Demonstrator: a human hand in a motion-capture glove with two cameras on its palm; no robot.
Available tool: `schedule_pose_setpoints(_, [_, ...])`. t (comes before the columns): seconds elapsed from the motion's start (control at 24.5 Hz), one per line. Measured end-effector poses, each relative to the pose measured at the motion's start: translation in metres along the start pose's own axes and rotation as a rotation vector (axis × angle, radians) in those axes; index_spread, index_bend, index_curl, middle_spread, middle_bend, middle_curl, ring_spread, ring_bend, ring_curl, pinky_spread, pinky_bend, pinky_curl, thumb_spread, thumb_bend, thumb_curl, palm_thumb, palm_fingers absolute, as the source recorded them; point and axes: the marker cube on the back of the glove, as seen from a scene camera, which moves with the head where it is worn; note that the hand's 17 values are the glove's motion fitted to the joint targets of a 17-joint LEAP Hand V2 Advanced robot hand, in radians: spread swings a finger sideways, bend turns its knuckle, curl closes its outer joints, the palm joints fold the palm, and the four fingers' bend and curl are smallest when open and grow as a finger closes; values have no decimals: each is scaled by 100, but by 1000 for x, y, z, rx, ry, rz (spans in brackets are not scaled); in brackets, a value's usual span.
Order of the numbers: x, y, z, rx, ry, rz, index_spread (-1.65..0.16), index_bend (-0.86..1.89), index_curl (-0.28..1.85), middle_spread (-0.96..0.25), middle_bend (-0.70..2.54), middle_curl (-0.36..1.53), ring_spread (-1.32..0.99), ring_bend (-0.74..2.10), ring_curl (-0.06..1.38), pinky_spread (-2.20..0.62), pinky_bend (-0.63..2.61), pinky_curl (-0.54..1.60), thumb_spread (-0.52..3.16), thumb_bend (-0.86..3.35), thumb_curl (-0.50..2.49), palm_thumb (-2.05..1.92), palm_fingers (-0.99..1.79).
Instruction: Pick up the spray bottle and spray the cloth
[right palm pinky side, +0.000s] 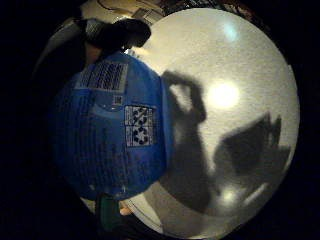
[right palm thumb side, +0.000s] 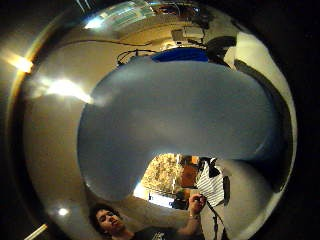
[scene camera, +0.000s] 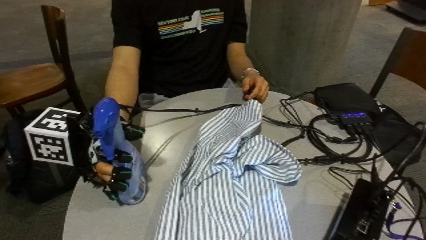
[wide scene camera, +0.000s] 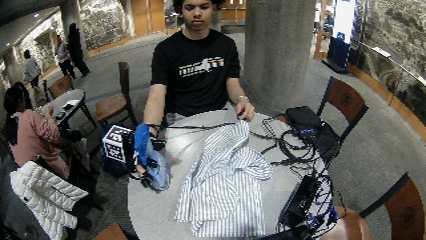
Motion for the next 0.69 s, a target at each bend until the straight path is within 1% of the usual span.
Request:
schedule_pose_setpoints(0.08, [1,0,1,20,9,-28,-22,46,35,-1,35,44,-2,25,30,25,27,21,94,3,38,83,101])
schedule_pose_setpoints(0.2, [1,-2,1,59,28,-66,-21,40,37,-2,36,45,-4,29,32,25,27,22,92,4,41,89,109])
schedule_pose_setpoints(0.41, [1,-3,2,89,51,-98,-20,33,40,-4,36,47,-5,34,36,24,28,24,84,4,46,96,112])
schedule_pose_setpoints(0.69, [0,-3,1,93,57,-107,-19,30,43,-5,34,48,-6,31,37,24,29,26,69,2,52,103,113])
